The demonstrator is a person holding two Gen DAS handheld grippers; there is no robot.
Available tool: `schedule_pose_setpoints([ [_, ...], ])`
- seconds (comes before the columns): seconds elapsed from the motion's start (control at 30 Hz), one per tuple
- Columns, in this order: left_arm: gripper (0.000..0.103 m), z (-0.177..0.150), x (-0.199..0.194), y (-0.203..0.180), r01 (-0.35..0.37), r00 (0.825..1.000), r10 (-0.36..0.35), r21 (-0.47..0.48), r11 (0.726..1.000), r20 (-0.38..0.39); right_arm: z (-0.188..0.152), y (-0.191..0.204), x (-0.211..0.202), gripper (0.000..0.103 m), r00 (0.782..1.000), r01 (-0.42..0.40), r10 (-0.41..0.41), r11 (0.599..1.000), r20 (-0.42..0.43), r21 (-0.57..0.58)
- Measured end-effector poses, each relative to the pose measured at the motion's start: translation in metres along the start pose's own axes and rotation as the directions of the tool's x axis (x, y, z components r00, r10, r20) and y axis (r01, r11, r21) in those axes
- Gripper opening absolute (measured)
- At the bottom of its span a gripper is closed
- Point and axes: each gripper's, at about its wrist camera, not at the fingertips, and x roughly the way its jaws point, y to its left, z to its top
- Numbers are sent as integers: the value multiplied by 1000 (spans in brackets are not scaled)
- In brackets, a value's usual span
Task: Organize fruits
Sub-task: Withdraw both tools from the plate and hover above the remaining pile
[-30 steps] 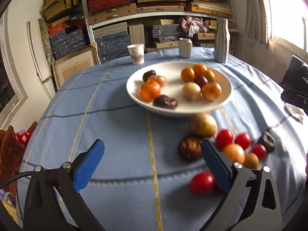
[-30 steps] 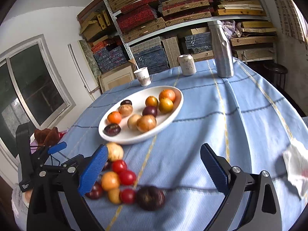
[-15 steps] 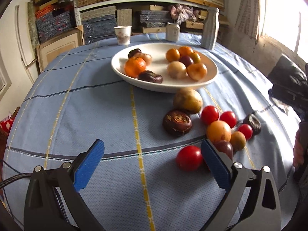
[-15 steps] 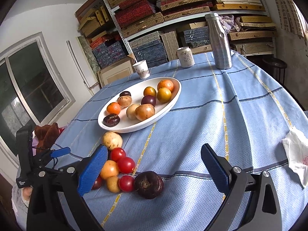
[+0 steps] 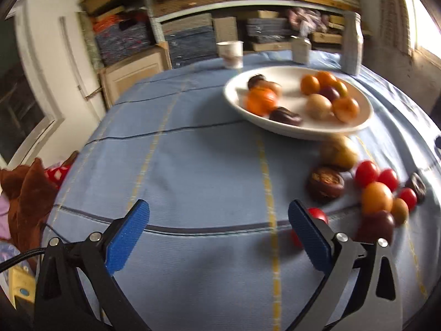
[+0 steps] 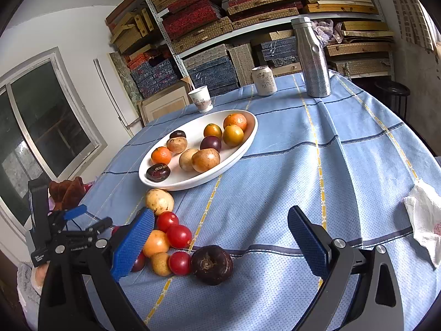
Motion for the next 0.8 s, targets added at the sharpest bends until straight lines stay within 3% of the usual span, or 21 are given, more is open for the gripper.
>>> schedule_pose_setpoints([
  [0.27, 99, 2, -8, -4, 2, 999, -4, 30, 1000, 48, 0, 0, 0, 98, 1000, 1, -1, 1000, 0, 0],
  [0.8, 99, 0, 0, -11, 50, 999, -51, 59, 997, 10, -5, 10, 2, 98, 999, -23, 22, 999, -37, -37],
])
